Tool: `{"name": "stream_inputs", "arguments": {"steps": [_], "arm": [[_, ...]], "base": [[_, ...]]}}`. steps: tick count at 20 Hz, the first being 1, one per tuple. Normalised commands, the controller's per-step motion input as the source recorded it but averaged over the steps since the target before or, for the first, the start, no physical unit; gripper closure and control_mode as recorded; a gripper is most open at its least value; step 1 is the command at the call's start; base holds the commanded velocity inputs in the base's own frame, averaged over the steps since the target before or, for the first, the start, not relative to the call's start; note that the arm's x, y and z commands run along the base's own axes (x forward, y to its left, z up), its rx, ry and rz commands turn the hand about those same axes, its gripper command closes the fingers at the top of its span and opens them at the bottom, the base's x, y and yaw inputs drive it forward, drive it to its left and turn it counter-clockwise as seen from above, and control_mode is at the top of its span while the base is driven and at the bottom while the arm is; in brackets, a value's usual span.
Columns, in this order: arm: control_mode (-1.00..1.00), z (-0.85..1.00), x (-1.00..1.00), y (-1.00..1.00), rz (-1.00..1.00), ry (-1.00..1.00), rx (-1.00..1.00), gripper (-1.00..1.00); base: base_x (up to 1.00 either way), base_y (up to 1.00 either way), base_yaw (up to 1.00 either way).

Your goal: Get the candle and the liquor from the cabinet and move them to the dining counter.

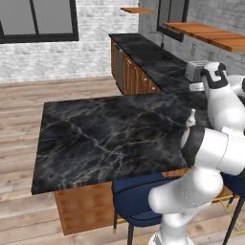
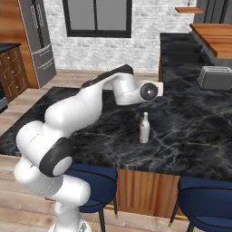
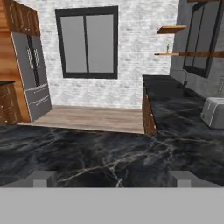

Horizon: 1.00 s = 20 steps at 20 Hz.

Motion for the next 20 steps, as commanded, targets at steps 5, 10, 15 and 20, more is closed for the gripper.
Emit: {"name": "stream_inputs", "arguments": {"steps": [5, 10, 15, 20], "arm": [[-1.0, 0.48, -0.9, 0.69, -0.01, 0.15, 0.0, -1.0], [-1.0, 0.21, -0.99, 0.88, 0.0, 0.16, 0.0, -1.0], [-1.0, 0.24, -0.87, 0.87, -0.02, 0.14, 0.0, -1.0], [-1.0, 0.28, -0.76, 0.56, -0.02, 0.09, 0.0, -1.0]], "base": [[0.0, 0.0, 0.0], [0.0, 0.0, 0.0], [0.0, 0.0, 0.0], [0.0, 0.0, 0.0]]}}
